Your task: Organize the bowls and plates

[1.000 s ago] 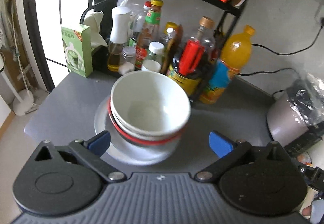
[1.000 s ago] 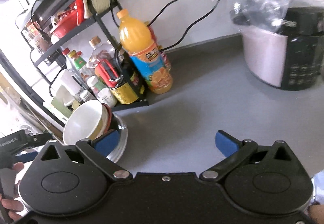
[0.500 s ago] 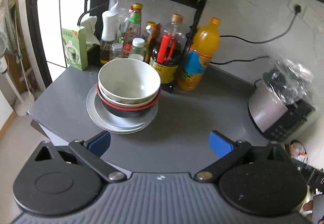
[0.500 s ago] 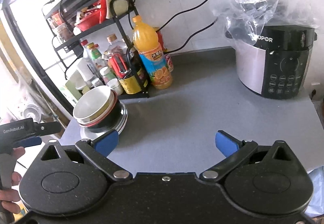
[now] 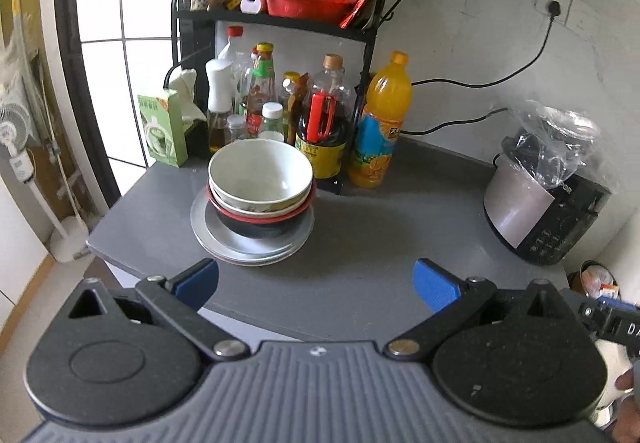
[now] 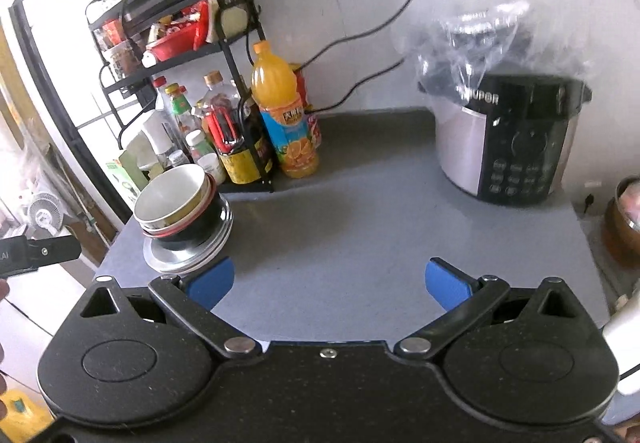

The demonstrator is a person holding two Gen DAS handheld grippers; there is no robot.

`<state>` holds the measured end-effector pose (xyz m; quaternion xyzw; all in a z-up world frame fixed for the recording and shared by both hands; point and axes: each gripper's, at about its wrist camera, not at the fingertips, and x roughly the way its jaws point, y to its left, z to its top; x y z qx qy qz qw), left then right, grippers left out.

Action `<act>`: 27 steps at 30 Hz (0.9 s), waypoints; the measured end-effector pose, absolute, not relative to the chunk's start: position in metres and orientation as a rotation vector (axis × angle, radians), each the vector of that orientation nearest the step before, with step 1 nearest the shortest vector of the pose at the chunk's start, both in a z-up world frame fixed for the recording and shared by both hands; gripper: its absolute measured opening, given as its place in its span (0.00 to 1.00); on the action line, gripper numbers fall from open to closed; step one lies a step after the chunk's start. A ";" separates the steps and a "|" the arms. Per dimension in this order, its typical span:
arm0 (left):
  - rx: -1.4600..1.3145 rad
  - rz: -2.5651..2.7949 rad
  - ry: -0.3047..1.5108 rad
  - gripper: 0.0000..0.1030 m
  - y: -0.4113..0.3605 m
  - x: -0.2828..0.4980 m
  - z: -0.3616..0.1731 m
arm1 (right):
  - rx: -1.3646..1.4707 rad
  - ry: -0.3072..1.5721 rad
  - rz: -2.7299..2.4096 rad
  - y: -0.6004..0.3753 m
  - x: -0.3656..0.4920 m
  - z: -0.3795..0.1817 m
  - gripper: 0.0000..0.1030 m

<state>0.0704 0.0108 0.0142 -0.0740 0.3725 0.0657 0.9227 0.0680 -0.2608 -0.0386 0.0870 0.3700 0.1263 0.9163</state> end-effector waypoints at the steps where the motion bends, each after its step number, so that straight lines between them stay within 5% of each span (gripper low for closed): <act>1: -0.143 0.135 0.758 1.00 0.010 0.068 0.017 | 0.176 0.744 0.256 -0.260 0.064 -0.036 1.00; 27: 0.017 0.038 0.754 1.00 0.038 -0.032 0.009 | 0.151 0.790 0.138 -0.175 -0.041 -0.027 1.00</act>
